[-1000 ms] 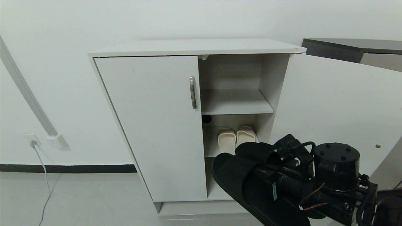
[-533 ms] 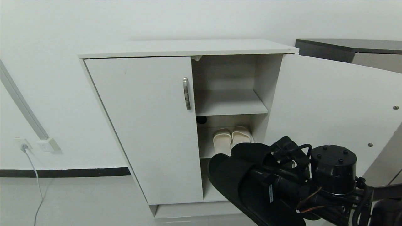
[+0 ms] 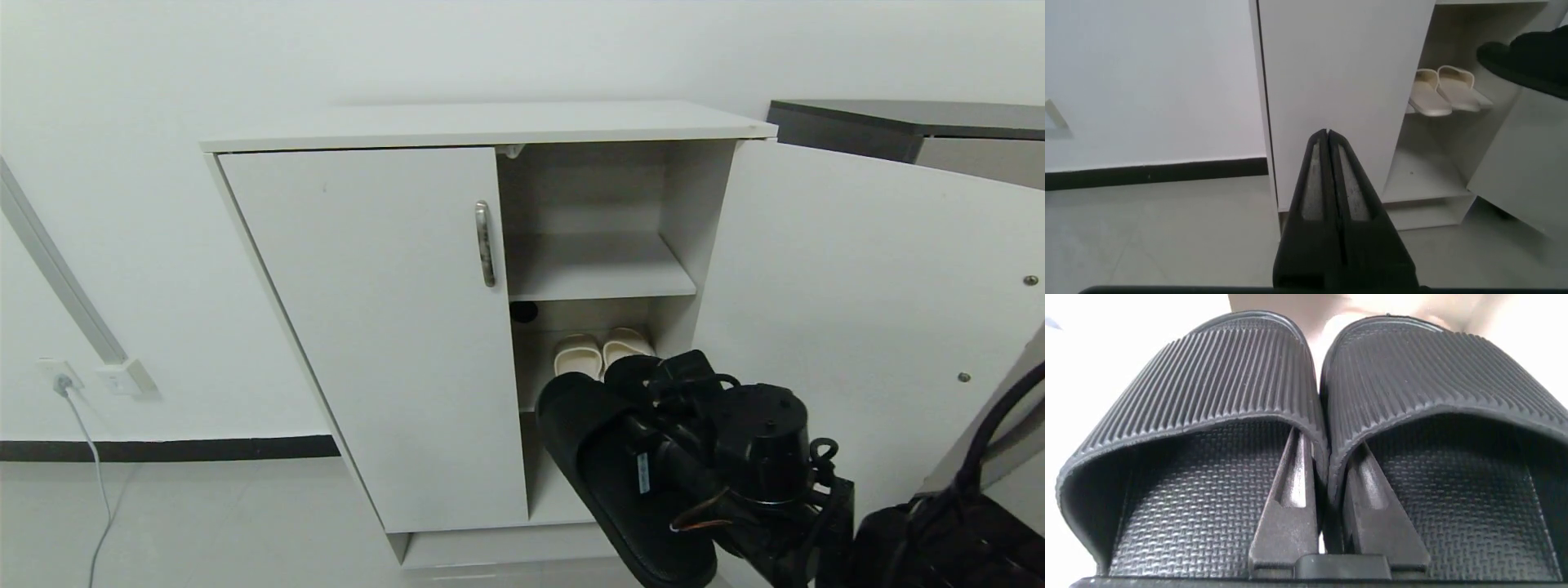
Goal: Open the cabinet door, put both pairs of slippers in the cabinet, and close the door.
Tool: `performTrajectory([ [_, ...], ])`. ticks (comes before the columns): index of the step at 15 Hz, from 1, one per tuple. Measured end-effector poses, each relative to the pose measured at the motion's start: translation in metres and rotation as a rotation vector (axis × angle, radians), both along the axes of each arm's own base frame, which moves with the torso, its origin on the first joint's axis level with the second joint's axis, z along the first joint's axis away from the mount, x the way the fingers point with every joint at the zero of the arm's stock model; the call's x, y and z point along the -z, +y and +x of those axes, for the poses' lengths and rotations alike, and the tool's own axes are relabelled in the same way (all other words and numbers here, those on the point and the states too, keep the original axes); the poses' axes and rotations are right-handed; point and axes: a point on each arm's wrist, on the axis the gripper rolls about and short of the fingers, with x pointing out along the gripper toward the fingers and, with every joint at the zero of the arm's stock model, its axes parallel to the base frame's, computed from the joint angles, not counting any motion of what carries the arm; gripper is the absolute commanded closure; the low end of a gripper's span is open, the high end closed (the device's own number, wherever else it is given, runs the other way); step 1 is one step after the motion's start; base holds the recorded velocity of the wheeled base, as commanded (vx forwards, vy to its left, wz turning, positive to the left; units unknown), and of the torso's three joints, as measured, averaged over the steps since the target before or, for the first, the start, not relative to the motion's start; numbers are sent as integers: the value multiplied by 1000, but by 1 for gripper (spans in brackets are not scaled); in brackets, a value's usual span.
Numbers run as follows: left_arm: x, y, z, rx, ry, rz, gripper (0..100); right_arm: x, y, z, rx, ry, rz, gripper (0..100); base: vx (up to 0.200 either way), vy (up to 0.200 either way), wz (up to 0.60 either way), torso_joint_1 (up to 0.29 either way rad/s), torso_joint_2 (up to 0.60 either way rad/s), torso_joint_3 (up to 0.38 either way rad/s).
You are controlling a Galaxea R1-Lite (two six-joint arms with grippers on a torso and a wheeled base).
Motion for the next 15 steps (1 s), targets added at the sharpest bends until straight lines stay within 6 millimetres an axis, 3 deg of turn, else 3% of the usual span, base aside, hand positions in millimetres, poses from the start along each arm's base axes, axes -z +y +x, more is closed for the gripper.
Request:
performTrajectory([
  [5,0,0,0,0,0,0,100,-3,32,23,254,109,-39,100,0,0,0,0,0,0],
  [9,0,0,0,0,0,0,100,-12,46,27,303,172,-123,100,0,0,0,0,0,0],
  [15,0,0,0,0,0,-1,100,-67,59,33,369,84,-79,100,0,0,0,0,0,0],
])
